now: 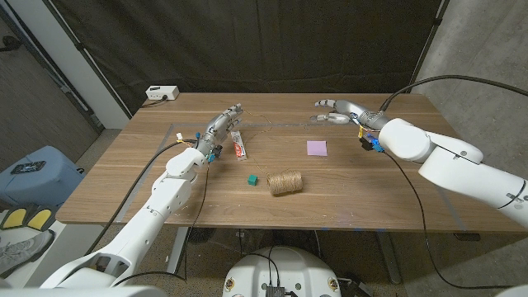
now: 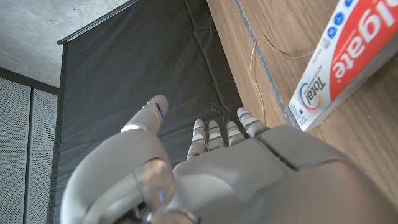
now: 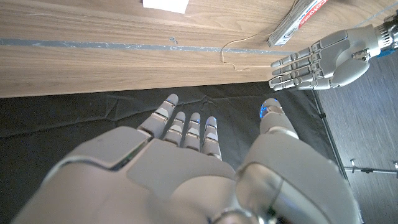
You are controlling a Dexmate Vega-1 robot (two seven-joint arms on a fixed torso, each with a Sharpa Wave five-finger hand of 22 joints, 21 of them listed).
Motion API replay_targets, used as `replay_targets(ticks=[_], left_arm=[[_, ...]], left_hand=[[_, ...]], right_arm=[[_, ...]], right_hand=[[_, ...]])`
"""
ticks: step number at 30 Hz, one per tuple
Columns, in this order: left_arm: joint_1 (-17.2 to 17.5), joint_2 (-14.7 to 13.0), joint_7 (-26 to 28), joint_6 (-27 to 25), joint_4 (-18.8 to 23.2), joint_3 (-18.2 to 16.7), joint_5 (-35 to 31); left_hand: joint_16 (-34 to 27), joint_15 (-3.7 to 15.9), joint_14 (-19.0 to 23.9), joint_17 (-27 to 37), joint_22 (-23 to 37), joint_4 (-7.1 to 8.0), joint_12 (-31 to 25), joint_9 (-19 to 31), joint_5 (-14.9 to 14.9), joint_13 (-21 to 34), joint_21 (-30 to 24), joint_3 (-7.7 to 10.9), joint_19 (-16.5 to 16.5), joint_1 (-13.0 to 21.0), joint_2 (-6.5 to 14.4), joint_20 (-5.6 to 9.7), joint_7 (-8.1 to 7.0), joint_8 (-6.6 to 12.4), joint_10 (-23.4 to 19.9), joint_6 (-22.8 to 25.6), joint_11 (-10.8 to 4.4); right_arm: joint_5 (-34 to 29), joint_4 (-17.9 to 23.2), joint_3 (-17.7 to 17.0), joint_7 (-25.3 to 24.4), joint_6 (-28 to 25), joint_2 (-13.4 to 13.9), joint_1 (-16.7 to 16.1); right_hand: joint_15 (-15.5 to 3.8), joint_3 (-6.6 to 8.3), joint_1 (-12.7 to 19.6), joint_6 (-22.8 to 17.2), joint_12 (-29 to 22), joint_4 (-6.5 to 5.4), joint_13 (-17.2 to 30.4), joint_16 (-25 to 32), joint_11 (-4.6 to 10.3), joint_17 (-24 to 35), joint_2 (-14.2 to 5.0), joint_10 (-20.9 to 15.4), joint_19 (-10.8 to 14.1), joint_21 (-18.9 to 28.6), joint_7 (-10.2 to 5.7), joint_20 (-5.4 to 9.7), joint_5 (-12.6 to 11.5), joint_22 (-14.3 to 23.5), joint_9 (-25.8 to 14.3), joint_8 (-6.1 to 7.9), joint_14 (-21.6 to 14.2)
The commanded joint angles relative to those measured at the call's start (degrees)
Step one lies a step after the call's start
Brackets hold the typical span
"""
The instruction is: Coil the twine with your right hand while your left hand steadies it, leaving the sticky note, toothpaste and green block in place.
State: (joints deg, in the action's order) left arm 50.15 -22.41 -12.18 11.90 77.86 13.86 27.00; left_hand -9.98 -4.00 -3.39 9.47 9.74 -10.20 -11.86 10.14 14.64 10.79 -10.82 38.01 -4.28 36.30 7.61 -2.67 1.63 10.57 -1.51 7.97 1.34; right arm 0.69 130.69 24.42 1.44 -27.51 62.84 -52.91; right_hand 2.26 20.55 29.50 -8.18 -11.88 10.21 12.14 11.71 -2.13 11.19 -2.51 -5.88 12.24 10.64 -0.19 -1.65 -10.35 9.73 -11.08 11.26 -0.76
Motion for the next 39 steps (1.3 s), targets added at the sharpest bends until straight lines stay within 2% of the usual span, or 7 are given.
replay_targets(ticks=[1,7,11,22,31,39], left_arm=[[0.1,-0.2,-0.1,-0.3,0.3,0.1,0.1],[0.1,-0.2,-0.3,-0.3,0.2,0.2,0.2],[0.2,-0.2,-0.1,-0.4,0.3,0.2,0.1],[-0.3,0.0,-0.4,-0.2,0.0,0.6,0.0],[-0.2,0.0,-0.1,-0.5,0.4,0.7,0.0],[-0.2,-0.2,-0.2,-0.7,0.5,1.0,-0.2]], left_hand=[[0.0,-0.25,-0.4,0.2,0.1,-0.18,0.2,0.2,0.4,0.2,0.0,0.29,-0.1,0.7,0.0,-0.09,0.12,-0.02,-0.1,-0.4,-0.02],[-0.1,-0.21,-0.3,0.2,0.1,-0.15,0.1,0.2,0.5,0.2,0.0,0.24,0.0,1.0,-0.1,-0.04,0.03,0.02,-0.1,-0.4,0.00],[-0.1,-0.18,-0.3,0.2,0.1,-0.13,0.1,0.2,0.5,0.2,0.0,0.21,0.0,1.2,-0.1,-0.07,-0.03,0.03,-0.2,-0.4,-0.01],[-0.1,-0.20,-0.3,0.2,0.1,-0.10,0.0,0.2,0.7,0.2,-0.1,0.17,0.0,1.7,-0.1,-0.10,-0.03,0.07,-0.2,-0.4,0.05],[-0.2,-0.27,-0.2,0.2,0.1,-0.05,0.0,0.2,0.8,0.2,-0.1,0.11,0.0,2.1,-0.1,-0.10,0.01,0.11,-0.3,-0.4,0.09],[-0.2,-0.33,-0.2,0.2,0.1,-0.02,0.0,0.2,0.9,0.2,-0.1,0.06,0.0,2.4,-0.1,-0.14,0.01,0.22,-0.2,-0.1,0.13]], right_arm=[[-2.2,4.0,1.8,3.1,-3.2,3.2,1.7],[-3.9,6.0,3.2,4.7,-5.1,4.4,3.0],[-4.6,6.8,4.0,5.8,-5.7,5.0,3.7],[-6.0,9.0,5.9,9.2,-7.5,6.3,6.0],[-6.0,10.4,6.2,10.6,-7.8,7.7,6.4],[-6.8,11.6,7.4,13.4,-8.9,8.6,7.9]], right_hand=[[0.44,0.06,1.0,0.3,0.0,0.37,0.1,0.2,-0.34,0.2,0.33,0.4,0.3,0.5,0.16,-0.33,-0.1,0.1,-0.1,0.15,-0.3],[0.27,0.14,1.8,0.5,0.0,0.46,0.1,0.1,-0.30,0.1,0.81,0.5,0.4,0.6,0.31,-0.43,-0.3,0.1,-0.1,0.15,-0.2],[0.18,0.25,2.7,0.6,0.0,0.55,0.1,0.1,-1.06,0.1,1.39,0.4,0.5,0.6,0.50,-0.27,-0.6,0.1,-0.1,0.22,-0.3],[0.05,0.66,4.6,1.1,0.0,0.65,0.1,0.0,-1.03,0.1,2.10,0.4,0.7,0.6,1.02,0.10,-1.0,0.1,-0.1,0.23,-0.2],[0.14,1.06,6.5,1.1,-0.1,0.65,0.2,0.0,-0.39,0.1,2.88,0.1,0.7,0.5,2.13,0.08,-1.4,0.1,-0.1,0.43,-0.2],[0.34,1.22,7.6,1.2,-0.3,0.60,0.2,0.0,0.11,0.1,3.41,-0.2,0.5,0.4,2.16,-0.04,-1.5,0.1,-0.2,0.47,-0.2]])
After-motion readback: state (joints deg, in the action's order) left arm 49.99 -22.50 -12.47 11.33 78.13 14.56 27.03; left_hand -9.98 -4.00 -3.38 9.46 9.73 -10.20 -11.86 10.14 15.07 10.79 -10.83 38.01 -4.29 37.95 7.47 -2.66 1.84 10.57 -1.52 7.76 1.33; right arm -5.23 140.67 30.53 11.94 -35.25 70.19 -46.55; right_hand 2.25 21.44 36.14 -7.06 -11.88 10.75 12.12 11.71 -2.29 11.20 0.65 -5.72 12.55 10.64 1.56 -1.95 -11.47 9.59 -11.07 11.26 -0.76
